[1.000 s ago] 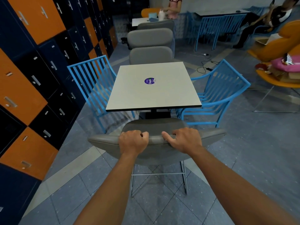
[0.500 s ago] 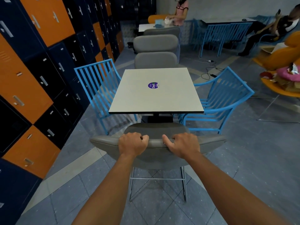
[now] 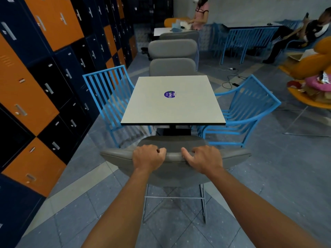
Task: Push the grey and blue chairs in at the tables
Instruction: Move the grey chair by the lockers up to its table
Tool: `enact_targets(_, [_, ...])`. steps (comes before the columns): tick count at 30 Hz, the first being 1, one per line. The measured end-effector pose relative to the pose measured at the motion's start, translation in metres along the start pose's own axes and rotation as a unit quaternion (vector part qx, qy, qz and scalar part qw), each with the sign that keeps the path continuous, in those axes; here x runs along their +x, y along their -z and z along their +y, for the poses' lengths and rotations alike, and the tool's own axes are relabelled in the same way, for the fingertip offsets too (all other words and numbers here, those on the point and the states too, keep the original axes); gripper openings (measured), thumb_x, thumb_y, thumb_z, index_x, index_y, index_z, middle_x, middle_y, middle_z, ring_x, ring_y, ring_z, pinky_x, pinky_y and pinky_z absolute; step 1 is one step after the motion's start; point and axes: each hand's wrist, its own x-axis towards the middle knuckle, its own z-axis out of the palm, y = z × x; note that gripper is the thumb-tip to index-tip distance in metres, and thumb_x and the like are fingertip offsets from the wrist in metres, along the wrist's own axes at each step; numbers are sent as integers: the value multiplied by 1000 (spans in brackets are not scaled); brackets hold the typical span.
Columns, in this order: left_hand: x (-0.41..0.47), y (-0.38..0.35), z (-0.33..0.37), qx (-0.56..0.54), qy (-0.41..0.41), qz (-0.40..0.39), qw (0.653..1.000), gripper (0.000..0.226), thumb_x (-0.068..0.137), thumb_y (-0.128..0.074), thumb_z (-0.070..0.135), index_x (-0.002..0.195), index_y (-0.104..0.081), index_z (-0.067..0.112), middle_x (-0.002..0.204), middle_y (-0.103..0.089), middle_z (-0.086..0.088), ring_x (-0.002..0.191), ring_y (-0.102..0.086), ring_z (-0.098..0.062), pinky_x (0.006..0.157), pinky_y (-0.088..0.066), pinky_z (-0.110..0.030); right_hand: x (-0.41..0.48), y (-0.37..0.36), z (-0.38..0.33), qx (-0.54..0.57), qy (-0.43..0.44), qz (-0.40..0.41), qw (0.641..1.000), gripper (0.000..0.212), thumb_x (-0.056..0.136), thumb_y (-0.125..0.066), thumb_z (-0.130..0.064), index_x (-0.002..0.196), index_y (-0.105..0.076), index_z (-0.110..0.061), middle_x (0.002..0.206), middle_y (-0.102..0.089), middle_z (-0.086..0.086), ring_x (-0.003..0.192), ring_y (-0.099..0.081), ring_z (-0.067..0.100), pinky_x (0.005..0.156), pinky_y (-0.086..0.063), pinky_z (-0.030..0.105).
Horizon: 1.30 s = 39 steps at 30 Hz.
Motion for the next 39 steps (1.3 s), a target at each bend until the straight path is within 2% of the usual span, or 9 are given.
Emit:
enact_targets(6, [-2, 0, -1, -44, -39, -12, 998, 52, 85, -32, 50, 57, -58, 15, 60, -61, -3, 58, -55, -25, 60, -32, -35, -1, 1, -20, 23, 5, -13, 1000, 79, 93, -16, -73, 71, -72, -21, 67, -67, 1, 69, -62, 23, 70, -45, 36])
enact_targets(11, [-4, 5, -31, -88, -129, -4, 988, 49, 91, -31, 44, 66, -63, 17, 72, -69, -3, 64, -57, -24, 64, -38, -36, 3, 3, -81, 57, 9, -34, 998, 74, 96, -21, -69, 65, -67, -19, 69, -67, 2, 72, -64, 25, 64, -41, 35])
enact_targets(16, [6, 13, -104, -93, -142, -15, 985, 39, 95, -33, 39, 64, -49, 21, 74, -67, -1, 70, -58, -23, 73, -43, -40, 21, 7, -149, 99, 9, -99, 990, 76, 94, -19, -68, 77, -74, -19, 84, -70, 7, 81, -64, 29, 70, -48, 36])
enact_targets(21, [20, 19, -177, -142, -107, -34, 984, 42, 98, -29, 40, 66, -50, 22, 75, -64, 3, 73, -54, -20, 88, -40, -46, 44, 7, -214, 122, 13, -126, 984, 75, 95, -18, -68, 85, -74, -19, 97, -71, 11, 87, -62, 30, 70, -43, 38])
enact_targets(27, [35, 23, -267, -208, -20, -56, 976, 42, 96, -29, 44, 65, -49, 23, 74, -57, 3, 76, -55, -23, 85, -41, -45, 84, -1, -294, 122, 67, -140, 980, 74, 94, -21, -68, 101, -75, -17, 110, -70, 15, 100, -64, 35, 72, -43, 40])
enact_targets(31, [55, 19, -321, -220, 48, -74, 971, 43, 99, -34, 44, 68, -52, 20, 86, -68, -4, 83, -58, -29, 81, -36, -41, 123, -6, -335, 136, 90, -154, 975, 73, 94, -24, -69, 84, -72, -16, 97, -70, 10, 89, -63, 31, 66, -41, 37])
enact_targets(35, [88, 12, -383, -224, 101, -94, 965, 43, 97, -37, 47, 67, -50, 20, 80, -65, -1, 79, -57, -28, 76, -37, -41, 178, -19, -382, 153, 98, -187, 965, 69, 93, -28, -72, 78, -69, -18, 90, -68, 4, 73, -54, 20, 61, -37, 33])
enact_targets(37, [101, 11, -403, -226, 108, -105, 962, 43, 95, -39, 48, 66, -53, 20, 71, -60, 5, 76, -58, -26, 72, -39, -40, 198, -25, -396, 149, 103, -194, 964, 68, 92, -30, -72, 85, -72, -19, 98, -70, 6, 79, -55, 23, 65, -39, 34])
enact_targets(39, [130, 8, -431, -225, 111, -111, 962, 39, 94, -44, 47, 77, -65, 20, 78, -66, 4, 82, -64, -26, 76, -48, -41, 233, -36, -417, 149, 106, -201, 962, 66, 90, -33, -73, 93, -73, -21, 106, -71, 6, 91, -62, 27, 69, -41, 34])
